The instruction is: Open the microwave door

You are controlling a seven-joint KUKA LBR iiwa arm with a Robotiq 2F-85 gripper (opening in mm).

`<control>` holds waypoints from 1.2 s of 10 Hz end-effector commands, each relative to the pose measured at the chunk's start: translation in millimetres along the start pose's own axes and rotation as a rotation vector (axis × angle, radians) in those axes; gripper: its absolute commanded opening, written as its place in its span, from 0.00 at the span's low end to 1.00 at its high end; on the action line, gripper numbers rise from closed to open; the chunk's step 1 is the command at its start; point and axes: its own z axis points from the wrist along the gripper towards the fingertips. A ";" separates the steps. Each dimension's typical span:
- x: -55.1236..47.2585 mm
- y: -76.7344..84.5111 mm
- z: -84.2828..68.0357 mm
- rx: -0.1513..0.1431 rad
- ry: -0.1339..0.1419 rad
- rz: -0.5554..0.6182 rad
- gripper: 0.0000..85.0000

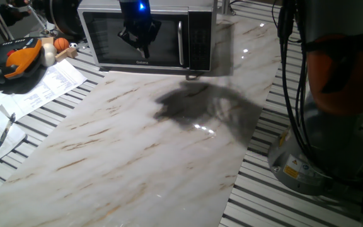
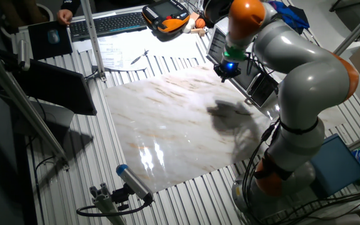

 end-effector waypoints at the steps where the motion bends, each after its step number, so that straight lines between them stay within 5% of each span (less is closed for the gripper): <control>1: -0.1 -0.1 0.3 -0.007 0.005 0.122 0.00; 5: -0.1 -0.1 0.3 0.009 0.046 0.208 0.00; 9: -0.7 -1.0 0.7 0.063 0.021 0.334 0.00; 10: -2.2 -3.6 1.6 0.079 0.001 0.362 0.20; 11: -5.3 -8.1 3.5 0.105 -0.033 0.379 0.20; 12: -7.3 -15.5 4.3 0.104 -0.045 0.374 0.40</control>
